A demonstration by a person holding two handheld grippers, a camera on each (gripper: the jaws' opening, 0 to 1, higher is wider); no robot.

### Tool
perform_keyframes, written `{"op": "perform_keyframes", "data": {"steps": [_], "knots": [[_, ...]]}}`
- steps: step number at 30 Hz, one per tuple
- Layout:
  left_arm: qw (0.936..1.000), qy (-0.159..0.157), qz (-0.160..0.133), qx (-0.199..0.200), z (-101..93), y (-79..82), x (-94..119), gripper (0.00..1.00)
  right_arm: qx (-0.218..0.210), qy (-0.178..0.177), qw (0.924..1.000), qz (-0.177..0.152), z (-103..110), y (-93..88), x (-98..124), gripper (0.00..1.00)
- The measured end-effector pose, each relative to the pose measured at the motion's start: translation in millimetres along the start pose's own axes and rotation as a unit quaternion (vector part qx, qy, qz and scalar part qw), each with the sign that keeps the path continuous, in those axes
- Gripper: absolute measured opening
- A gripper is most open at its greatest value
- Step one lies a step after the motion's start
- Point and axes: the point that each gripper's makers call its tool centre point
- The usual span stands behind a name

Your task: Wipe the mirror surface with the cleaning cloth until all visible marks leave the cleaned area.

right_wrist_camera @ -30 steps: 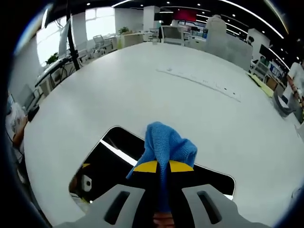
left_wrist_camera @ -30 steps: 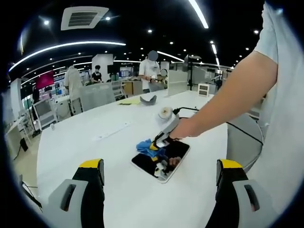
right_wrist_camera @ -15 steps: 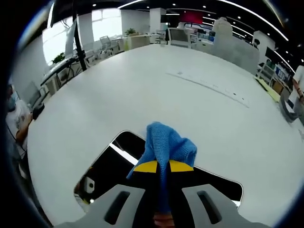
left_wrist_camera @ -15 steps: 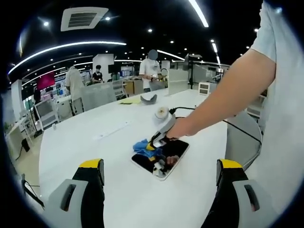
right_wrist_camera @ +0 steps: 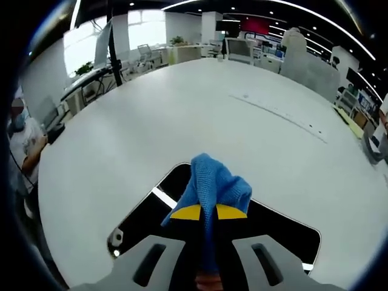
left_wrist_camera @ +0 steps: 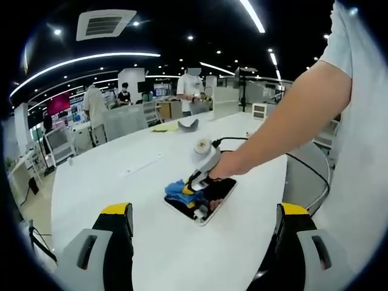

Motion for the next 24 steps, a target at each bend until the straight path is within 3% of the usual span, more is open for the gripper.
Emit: {"op": "perform_keyframes", "data": {"steps": [24], "knots": [[0.9999,-0.007,-0.005,-0.009,-23.6,-4.3,9.1,0.99,0.013,0.013,0.9998,-0.010,35.2,-18.3,10.0,0.02]]}}
Point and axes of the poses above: the point that each gripper's makers call its tool centre point, and the gripper's own axes: x roughly backward along the fingers, z roughly to its left, y roughly out of its top, and after that the axes turned 15 degrees about z, right-handed
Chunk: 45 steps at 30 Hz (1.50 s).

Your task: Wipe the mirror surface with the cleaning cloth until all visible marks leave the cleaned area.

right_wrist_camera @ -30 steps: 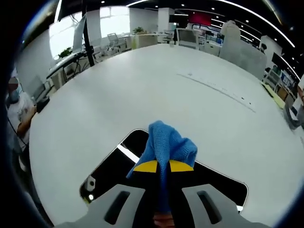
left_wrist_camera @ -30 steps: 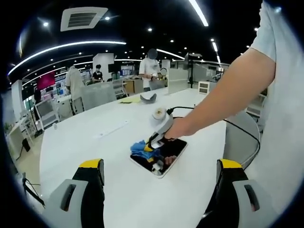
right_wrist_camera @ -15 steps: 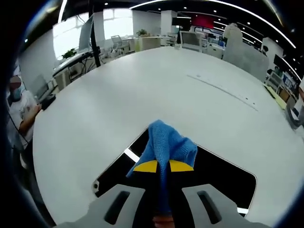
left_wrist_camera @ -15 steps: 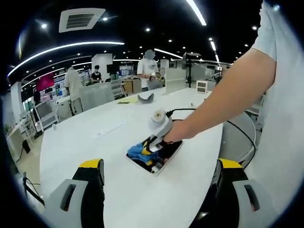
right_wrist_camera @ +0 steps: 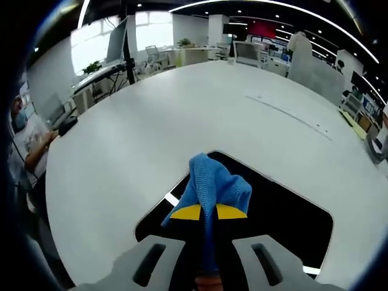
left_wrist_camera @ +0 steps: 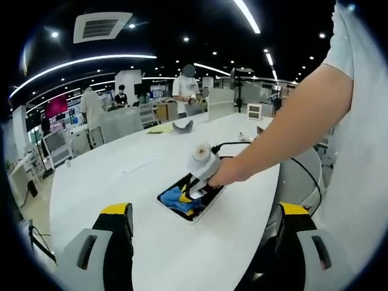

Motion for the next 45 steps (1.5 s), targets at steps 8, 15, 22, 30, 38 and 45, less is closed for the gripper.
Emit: {"op": "perform_keyframes", "data": {"steps": [8,15,22,30,38,45], "knots": [[1.0000,-0.004,0.003,-0.002,-6.5,-2.6,0.3,0.99,-0.009,-0.002,0.9999,-0.010,6.1,-2.6,2.6,0.02],[1.0000,-0.004,0.004,-0.006,-9.7,-5.2,3.1,0.99,-0.010,-0.005,0.9998,-0.014,10.5,-4.9,3.1,0.02],[0.9999,-0.008,0.004,-0.008,-14.1,-5.8,4.1,0.99,-0.005,-0.005,0.9998,-0.016,19.0,-8.4,5.9,0.02],[0.9999,-0.007,0.002,-0.010,-16.0,-7.0,5.8,0.99,0.002,-0.001,0.9998,-0.021,31.6,-15.8,9.0,0.02],[1.0000,-0.002,-0.004,-0.006,-17.6,-4.3,9.2,0.99,0.006,0.002,0.9997,-0.023,37.4,-18.4,10.5,0.02],[1.0000,0.001,-0.004,-0.009,-20.6,-3.6,11.2,0.99,0.006,0.006,0.9997,-0.024,42.2,-19.7,13.6,0.02]]}}
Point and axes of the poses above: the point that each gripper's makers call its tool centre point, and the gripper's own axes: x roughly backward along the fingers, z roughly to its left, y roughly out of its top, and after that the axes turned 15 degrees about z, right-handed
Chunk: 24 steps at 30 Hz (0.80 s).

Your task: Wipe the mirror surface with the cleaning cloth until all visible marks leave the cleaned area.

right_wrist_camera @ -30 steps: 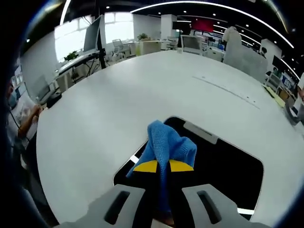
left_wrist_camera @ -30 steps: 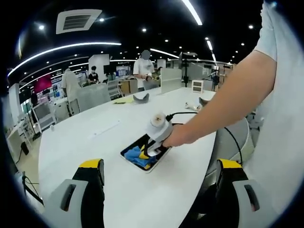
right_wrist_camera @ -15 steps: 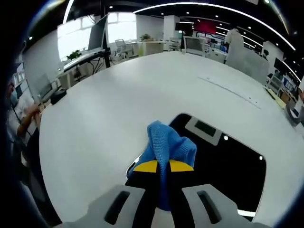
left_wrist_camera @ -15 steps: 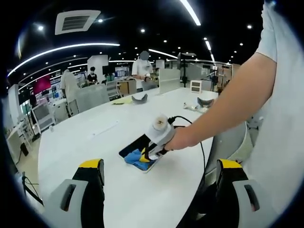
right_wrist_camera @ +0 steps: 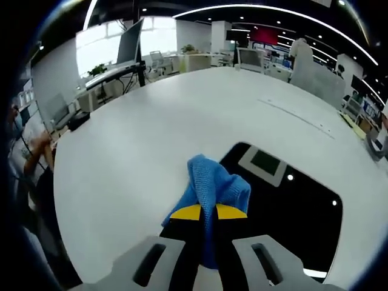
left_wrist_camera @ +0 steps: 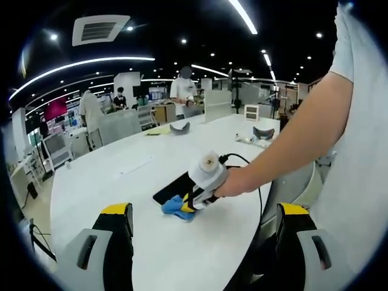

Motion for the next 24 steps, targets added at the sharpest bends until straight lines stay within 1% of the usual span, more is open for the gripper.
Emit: {"op": "perform_keyframes", "data": {"steps": [7,11,17,24], "knots": [[1.0000,0.000,0.000,-0.003,-2.9,0.9,-0.3,0.99,0.006,0.004,1.0000,0.000,6.4,-5.0,1.6,0.02],[1.0000,-0.002,-0.003,-0.002,-6.5,2.9,0.8,0.99,0.000,0.007,1.0000,-0.005,7.5,-6.0,2.0,0.02],[1.0000,-0.002,0.006,0.000,-9.1,-3.5,0.2,0.99,-0.005,0.007,0.9999,-0.009,8.2,-6.1,2.3,0.02],[1.0000,-0.001,0.004,-0.002,-7.2,-3.2,2.1,0.99,-0.004,0.006,0.9999,-0.009,9.1,-5.9,3.0,0.02]]}}
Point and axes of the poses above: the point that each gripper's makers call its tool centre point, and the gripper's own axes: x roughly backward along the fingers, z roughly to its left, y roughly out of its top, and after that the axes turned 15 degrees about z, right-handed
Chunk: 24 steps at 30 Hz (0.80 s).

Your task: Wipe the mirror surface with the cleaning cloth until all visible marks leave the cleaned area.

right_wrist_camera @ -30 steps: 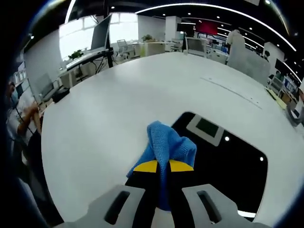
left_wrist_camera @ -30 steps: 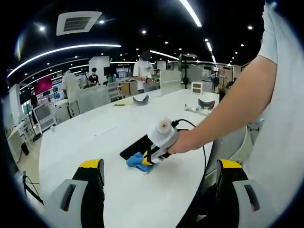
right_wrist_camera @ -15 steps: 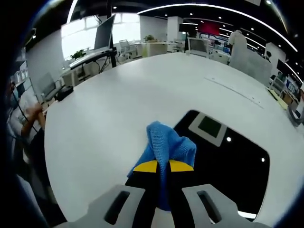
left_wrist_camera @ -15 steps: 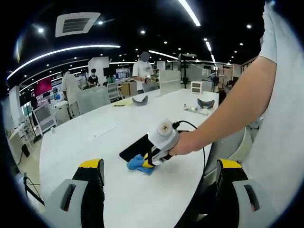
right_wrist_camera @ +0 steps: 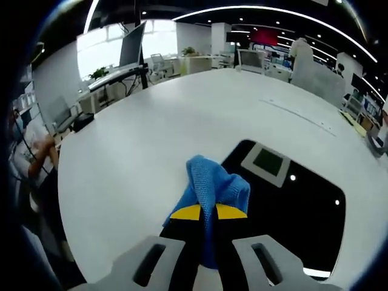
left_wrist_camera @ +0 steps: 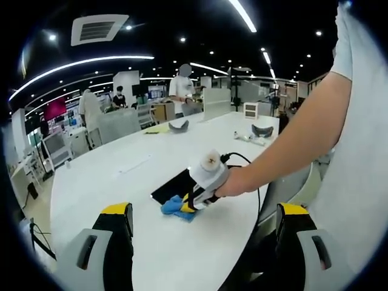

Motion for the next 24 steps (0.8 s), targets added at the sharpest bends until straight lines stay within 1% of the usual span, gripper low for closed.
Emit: {"op": "perform_keyframes", "data": {"steps": [3,5,7,11,18,19,21,24], "knots": [[1.0000,0.007,-0.001,-0.006,1.3,0.8,0.4,0.99,-0.001,-0.001,1.0000,0.002,-0.1,-0.5,-0.7,0.02],[1.0000,0.005,-0.006,0.002,0.6,2.5,2.1,0.99,0.000,-0.001,1.0000,0.006,0.1,-1.0,-1.1,0.02],[1.0000,0.007,-0.005,0.002,-0.5,1.5,2.1,0.99,0.002,-0.001,1.0000,0.007,1.0,-1.1,0.1,0.02],[0.9998,0.008,-0.011,0.013,-1.5,1.8,3.7,0.99,0.002,-0.002,1.0000,0.004,0.6,-1.2,-0.3,0.02],[0.9997,0.016,-0.007,0.016,-1.9,-1.4,4.9,0.99,-0.005,0.001,1.0000,0.004,1.9,-1.4,1.0,0.02],[0.9996,0.018,-0.009,0.022,-1.6,-1.5,5.1,0.99,-0.005,0.003,1.0000,0.007,1.8,-1.5,0.8,0.02],[0.9995,0.023,-0.007,0.019,-2.9,-1.8,5.4,0.99,-0.012,0.009,0.9998,0.016,0.8,-0.6,0.4,0.02],[0.9994,0.027,-0.007,0.021,-4.0,0.0,6.6,0.99,-0.010,0.016,0.9995,0.026,0.8,0.0,0.9,0.02]]}}
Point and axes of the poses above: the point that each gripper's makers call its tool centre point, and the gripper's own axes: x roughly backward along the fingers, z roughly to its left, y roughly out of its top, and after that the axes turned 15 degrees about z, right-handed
